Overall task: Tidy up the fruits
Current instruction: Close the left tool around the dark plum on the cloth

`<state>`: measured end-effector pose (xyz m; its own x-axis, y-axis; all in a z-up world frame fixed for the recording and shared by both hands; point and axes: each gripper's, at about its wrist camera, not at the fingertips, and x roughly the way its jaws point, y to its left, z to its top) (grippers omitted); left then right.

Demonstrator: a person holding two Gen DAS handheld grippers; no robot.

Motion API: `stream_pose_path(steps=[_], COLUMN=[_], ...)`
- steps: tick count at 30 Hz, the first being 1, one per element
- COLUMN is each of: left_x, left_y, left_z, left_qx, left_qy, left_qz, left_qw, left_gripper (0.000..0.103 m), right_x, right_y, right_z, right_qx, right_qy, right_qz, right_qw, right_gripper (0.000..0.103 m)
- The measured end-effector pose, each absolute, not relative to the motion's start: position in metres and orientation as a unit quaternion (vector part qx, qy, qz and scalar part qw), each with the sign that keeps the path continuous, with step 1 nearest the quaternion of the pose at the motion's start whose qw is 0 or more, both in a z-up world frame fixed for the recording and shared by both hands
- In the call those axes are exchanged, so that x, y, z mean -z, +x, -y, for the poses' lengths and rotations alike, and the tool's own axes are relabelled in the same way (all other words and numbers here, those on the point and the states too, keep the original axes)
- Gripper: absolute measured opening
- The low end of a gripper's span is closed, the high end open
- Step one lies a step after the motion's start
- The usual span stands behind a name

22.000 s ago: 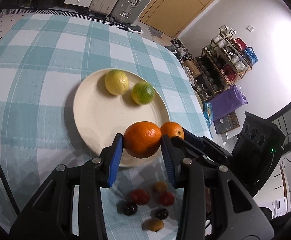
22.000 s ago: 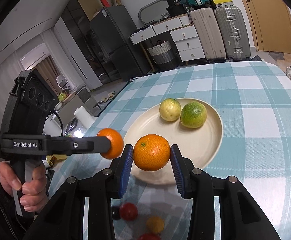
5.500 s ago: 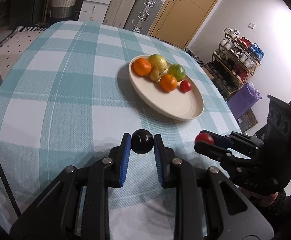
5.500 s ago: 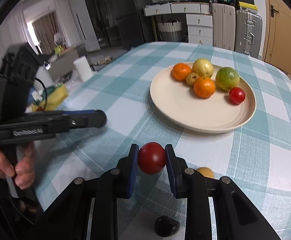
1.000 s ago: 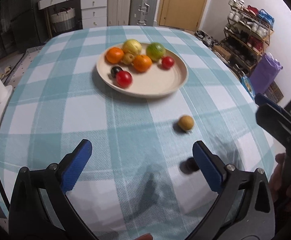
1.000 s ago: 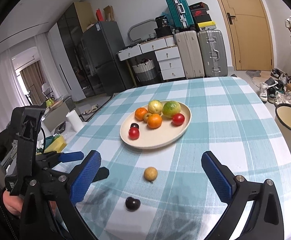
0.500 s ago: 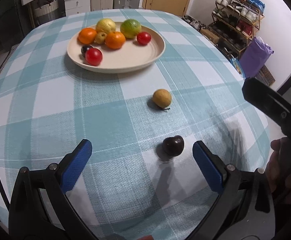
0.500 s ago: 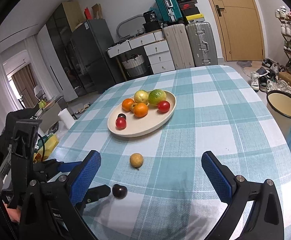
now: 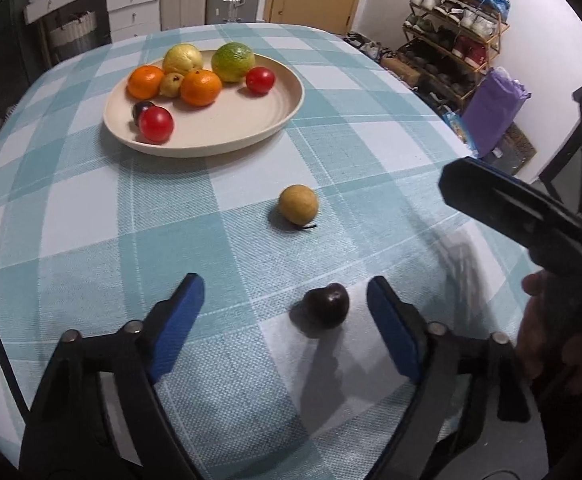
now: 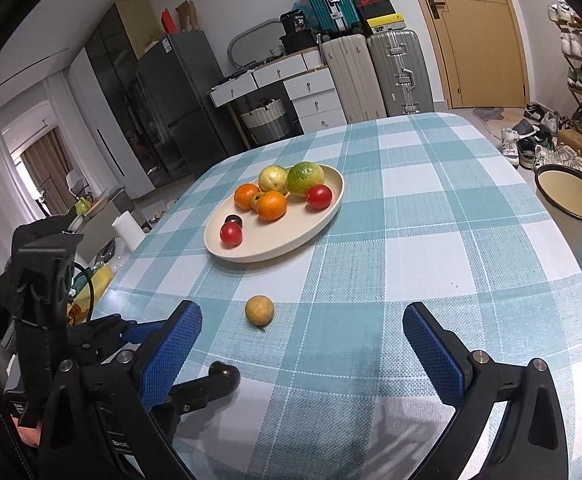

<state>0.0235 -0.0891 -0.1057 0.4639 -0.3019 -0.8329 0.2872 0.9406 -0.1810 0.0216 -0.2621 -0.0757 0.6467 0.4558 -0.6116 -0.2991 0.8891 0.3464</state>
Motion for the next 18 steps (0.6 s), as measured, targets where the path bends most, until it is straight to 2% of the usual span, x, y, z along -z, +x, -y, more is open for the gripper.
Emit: stream_pose_path(steps=[3, 6, 8, 11, 18], left_x=[0.1087, 0.1102, 0.1107, 0.1126, 0.1085], left_y=[0.024, 0.0238, 0.0241, 0.0261, 0.0246], left_z=[0.0883, 0.0907, 0.0919, 0.0909, 0.0866], left_qx=[0.215, 0.219, 0.226, 0.246, 0.25], left_qy=[-0.032, -0.024, -0.022, -0.036, -0.03], left_qz=[-0.501, -0.503, -0.504, -0.509, -0.502], left_qw=[0.838, 0.835, 0.833, 0.824, 0.828], left_gripper=[0.073, 0.061, 0.039, 0.021, 0.021], right_x=[0.0774, 0.079, 0.0804, 0.0817, 0.0841], right_y=[0.0246, 0.0266, 0.028, 0.0298, 0.0317], right_z=[0.2622, 0.2618, 0.2619, 0.2604, 0.2538], right_qx=[-0.21, -0.21, -0.21, -0.211, -0.222], right_qy=[0.108, 0.109, 0.111, 0.111, 0.103], right_qz=[-0.367, -0.368, -0.371, -0.373, -0.38], right_qw=[0.9, 0.899, 0.898, 0.897, 0.892], right_gripper=[0.103, 0.103, 0.103, 0.103, 0.103])
